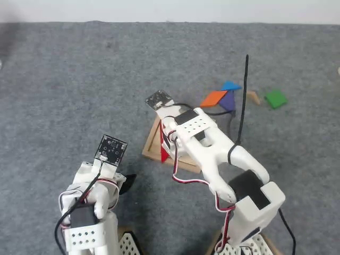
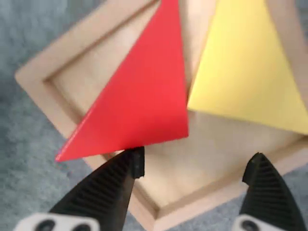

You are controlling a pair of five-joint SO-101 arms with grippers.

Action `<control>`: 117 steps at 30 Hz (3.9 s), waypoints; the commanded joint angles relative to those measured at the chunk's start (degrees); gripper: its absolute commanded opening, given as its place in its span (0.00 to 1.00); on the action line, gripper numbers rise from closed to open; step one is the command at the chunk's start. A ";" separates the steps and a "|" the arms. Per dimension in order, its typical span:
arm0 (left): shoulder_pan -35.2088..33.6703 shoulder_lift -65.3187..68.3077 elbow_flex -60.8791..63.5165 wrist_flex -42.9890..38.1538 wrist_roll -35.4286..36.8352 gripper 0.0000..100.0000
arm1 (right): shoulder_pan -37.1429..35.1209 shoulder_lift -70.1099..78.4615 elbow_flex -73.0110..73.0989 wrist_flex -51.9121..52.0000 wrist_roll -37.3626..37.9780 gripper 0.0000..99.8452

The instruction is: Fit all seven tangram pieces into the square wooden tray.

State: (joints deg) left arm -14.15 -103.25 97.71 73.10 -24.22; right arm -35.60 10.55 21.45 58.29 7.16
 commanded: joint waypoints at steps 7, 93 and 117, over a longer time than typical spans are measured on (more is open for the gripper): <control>0.00 -0.88 -1.27 0.35 -0.53 0.37 | -1.45 5.32 -6.07 -5.23 -0.62 0.34; 8.53 71.03 -73.98 0.00 3.60 0.37 | 28.18 -44.97 34.20 -14.64 -4.75 0.34; 16.70 132.92 -104.48 -2.46 18.11 0.37 | 33.89 -16.92 22.07 -9.89 -4.31 0.34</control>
State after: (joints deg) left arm 2.73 28.53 -3.91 72.48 -7.43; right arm -3.25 -6.33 46.24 47.56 2.59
